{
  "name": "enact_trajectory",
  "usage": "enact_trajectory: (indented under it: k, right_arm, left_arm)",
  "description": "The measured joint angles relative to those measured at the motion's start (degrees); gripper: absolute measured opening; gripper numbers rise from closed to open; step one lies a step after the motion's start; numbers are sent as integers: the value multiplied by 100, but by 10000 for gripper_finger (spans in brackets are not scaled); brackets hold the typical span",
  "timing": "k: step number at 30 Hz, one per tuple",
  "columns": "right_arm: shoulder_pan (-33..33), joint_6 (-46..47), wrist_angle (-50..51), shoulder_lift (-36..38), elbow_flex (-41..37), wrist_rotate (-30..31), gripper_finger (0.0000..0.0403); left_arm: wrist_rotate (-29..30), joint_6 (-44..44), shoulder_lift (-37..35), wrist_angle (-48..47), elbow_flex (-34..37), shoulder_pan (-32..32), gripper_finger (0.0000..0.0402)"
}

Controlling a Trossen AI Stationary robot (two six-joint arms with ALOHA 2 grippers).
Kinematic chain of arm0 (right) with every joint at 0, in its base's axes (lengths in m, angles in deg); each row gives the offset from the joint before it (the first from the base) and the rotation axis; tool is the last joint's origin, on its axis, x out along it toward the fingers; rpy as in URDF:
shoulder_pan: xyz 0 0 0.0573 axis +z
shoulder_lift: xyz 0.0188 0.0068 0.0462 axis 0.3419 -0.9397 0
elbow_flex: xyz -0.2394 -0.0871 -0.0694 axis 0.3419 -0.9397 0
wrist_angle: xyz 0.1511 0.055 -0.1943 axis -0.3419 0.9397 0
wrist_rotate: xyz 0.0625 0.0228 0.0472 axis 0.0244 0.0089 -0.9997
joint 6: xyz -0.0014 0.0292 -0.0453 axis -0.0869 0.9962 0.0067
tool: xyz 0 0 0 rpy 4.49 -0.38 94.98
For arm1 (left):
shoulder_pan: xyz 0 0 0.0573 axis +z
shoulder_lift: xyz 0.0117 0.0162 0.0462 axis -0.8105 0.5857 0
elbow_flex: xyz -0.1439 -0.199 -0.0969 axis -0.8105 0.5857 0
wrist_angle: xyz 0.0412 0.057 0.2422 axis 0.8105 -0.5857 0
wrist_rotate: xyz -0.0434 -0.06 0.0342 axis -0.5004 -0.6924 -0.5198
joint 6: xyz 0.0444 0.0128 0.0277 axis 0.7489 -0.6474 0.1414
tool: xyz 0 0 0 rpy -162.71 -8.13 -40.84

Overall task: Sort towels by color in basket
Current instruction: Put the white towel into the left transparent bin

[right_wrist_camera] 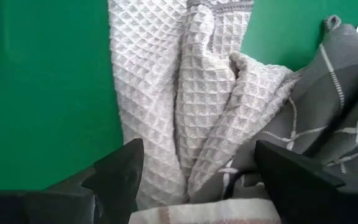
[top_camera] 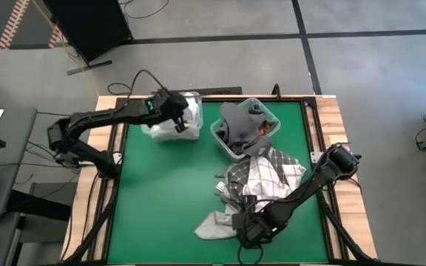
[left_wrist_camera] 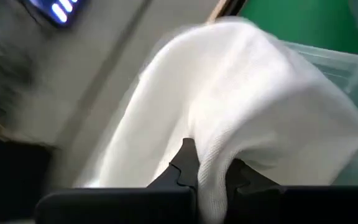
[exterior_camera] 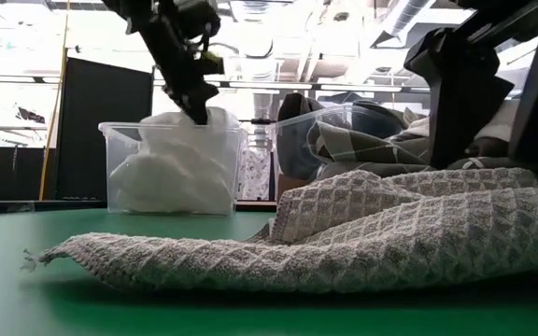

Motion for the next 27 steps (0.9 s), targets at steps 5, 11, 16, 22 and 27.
enact_trajectory:
  k: [5, 11, 16, 22, 27]
  right_arm:
    - [26, -2, 13, 0, 0, 5, 333]
    - [-32, -107, 20, -2, 0, 282, 333]
    - [-114, -121, 18, -2, 0, 389, 333]
    - [-99, -116, 17, -2, 0, 416, 333]
    - [-82, -51, 17, -2, 0, 414, 333]
  left_arm:
    - [-1371, -1370, 15, -297, -2, 662, 6]
    - [-1626, -2071, 15, -598, -2, 845, 6]
    - [-1690, -2342, 16, -809, 0, 846, 6]
    - [-1839, -2437, 350, -1090, 0, 834, 7]
    - [-1383, -2546, 562, -1086, -82, 740, 39]
